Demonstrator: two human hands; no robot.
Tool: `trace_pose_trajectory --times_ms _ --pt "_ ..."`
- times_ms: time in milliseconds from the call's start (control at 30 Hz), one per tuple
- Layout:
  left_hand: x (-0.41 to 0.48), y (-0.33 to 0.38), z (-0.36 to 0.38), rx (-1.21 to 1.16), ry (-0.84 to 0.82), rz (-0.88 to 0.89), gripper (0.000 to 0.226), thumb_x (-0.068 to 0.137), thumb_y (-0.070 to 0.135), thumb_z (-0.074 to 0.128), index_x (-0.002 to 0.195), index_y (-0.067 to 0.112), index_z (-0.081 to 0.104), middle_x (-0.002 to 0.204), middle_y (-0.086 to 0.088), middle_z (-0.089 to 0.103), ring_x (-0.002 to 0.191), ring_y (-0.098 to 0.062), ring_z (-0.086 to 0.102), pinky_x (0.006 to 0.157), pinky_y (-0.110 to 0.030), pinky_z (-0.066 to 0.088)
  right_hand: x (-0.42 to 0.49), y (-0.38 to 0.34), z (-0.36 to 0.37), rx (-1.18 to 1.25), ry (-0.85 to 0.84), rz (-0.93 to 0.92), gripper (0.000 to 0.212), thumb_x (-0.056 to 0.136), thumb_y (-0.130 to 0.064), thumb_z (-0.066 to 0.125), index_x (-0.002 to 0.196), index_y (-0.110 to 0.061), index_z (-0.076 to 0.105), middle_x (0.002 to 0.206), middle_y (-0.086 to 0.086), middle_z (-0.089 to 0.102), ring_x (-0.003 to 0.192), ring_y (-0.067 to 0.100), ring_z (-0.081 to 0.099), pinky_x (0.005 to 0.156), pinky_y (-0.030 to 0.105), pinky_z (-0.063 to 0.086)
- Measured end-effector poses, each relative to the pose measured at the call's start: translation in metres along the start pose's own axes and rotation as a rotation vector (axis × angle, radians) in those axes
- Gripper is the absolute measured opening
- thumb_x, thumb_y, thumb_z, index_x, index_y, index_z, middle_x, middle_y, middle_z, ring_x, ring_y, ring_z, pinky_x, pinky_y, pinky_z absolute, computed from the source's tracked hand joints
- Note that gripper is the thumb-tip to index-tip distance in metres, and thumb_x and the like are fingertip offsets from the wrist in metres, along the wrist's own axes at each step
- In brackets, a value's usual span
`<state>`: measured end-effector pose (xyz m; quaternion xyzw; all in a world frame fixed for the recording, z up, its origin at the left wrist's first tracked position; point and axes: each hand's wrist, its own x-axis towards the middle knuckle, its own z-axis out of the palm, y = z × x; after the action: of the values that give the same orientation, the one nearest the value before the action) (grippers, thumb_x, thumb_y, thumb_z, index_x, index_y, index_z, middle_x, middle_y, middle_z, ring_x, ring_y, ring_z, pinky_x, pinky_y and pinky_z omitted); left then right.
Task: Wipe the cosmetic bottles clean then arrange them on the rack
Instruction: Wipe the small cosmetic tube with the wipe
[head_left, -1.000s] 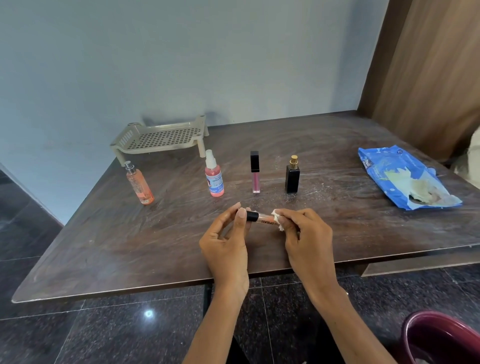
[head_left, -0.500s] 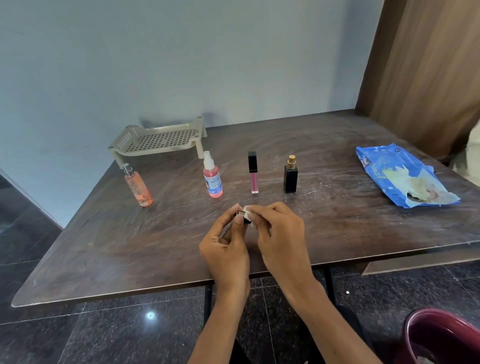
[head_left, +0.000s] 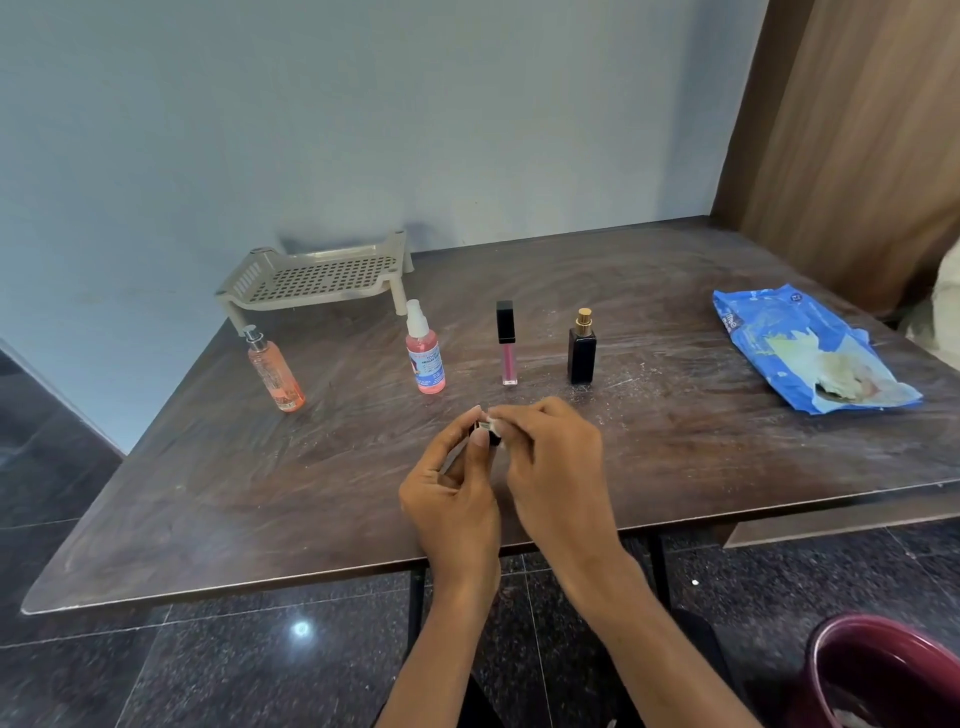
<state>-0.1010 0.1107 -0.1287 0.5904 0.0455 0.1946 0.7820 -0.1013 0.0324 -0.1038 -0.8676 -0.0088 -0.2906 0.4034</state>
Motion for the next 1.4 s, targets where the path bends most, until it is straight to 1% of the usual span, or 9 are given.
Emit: trace_pose_trajectory --times_ms 100,233,400,600,700,867,1067,1233,1400 --pt "0.001 0.000 -0.001 -0.028 0.001 -0.015 0.015 0.091 0.006 0.069 0.104 0.011 0.076 0.095 -0.004 0.079 0.090 -0.019 0.077 0.079 -0.028 0.062 0.001 -0.007 0.007 0.016 -0.013 -0.037 0.016 0.094 -0.010 0.059 0.099 -0.013 0.074 0.084 0.002 0.061 0.072 0.009 0.059 0.065 0.021 0.052" --pt "0.001 -0.002 0.001 0.015 0.012 0.009 0.016 0.090 0.007 0.070 0.103 0.013 0.076 0.096 0.000 0.079 0.094 -0.014 0.075 0.087 -0.030 0.059 -0.004 0.009 -0.002 0.021 0.019 0.001 0.018 0.095 -0.016 0.062 0.107 -0.018 0.074 0.084 -0.002 0.060 0.071 0.006 0.058 0.064 0.016 0.047" --pt "0.000 -0.005 0.002 0.018 0.011 0.011 0.017 0.093 0.009 0.067 0.107 0.012 0.076 0.103 -0.003 0.078 0.106 -0.018 0.072 0.100 -0.049 0.053 -0.011 0.034 -0.025 -0.045 0.060 0.147 0.016 0.094 -0.013 0.062 0.103 -0.016 0.075 0.081 -0.006 0.058 0.071 -0.001 0.054 0.068 0.003 0.038" --pt "0.000 -0.003 0.001 0.029 -0.012 0.034 0.015 0.092 0.012 0.069 0.105 0.015 0.076 0.101 -0.001 0.079 0.103 -0.018 0.073 0.097 -0.042 0.055 -0.002 0.021 -0.014 -0.058 0.009 0.087 0.016 0.095 -0.015 0.061 0.102 -0.018 0.075 0.081 -0.001 0.060 0.071 0.007 0.055 0.066 0.012 0.041" --pt "-0.001 0.000 0.000 0.005 -0.029 0.030 0.017 0.091 0.008 0.068 0.106 0.012 0.076 0.099 -0.001 0.079 0.098 -0.016 0.075 0.089 -0.032 0.060 0.004 0.002 -0.002 -0.018 -0.023 0.014 0.018 0.095 -0.015 0.059 0.105 -0.018 0.074 0.087 0.000 0.063 0.075 0.007 0.057 0.068 0.011 0.044" --pt "-0.001 -0.001 0.000 0.006 -0.015 0.028 0.018 0.091 0.006 0.069 0.107 0.012 0.076 0.101 0.001 0.079 0.099 -0.013 0.074 0.089 -0.027 0.059 0.001 0.005 -0.001 0.023 -0.002 -0.012 0.019 0.095 -0.017 0.062 0.109 -0.017 0.073 0.087 -0.001 0.064 0.074 0.004 0.057 0.069 0.008 0.044" --pt "0.004 -0.002 0.002 -0.064 -0.006 -0.011 0.020 0.095 0.001 0.063 0.113 0.005 0.069 0.107 -0.008 0.077 0.108 -0.020 0.071 0.101 -0.044 0.053 -0.015 0.030 -0.019 0.064 0.073 0.097 0.018 0.093 -0.019 0.065 0.108 -0.020 0.074 0.079 -0.009 0.061 0.073 0.001 0.059 0.065 0.005 0.040" --pt "0.007 0.003 0.005 -0.199 0.033 -0.142 0.032 0.079 0.019 0.076 0.108 0.007 0.071 0.106 -0.009 0.077 0.105 -0.021 0.073 0.101 -0.045 0.053 -0.017 0.031 -0.016 0.065 0.096 0.068 0.019 0.093 -0.018 0.065 0.110 -0.018 0.074 0.079 -0.010 0.057 0.073 0.001 0.057 0.064 0.004 0.038" --pt "0.008 0.002 0.002 -0.216 0.006 -0.200 0.028 0.073 0.024 0.077 0.094 0.006 0.075 0.096 -0.011 0.078 0.100 -0.022 0.073 0.097 -0.039 0.056 -0.019 0.031 -0.012 0.100 0.131 0.073 0.019 0.092 -0.015 0.065 0.109 -0.017 0.074 0.081 -0.010 0.059 0.075 -0.001 0.058 0.066 0.004 0.039"
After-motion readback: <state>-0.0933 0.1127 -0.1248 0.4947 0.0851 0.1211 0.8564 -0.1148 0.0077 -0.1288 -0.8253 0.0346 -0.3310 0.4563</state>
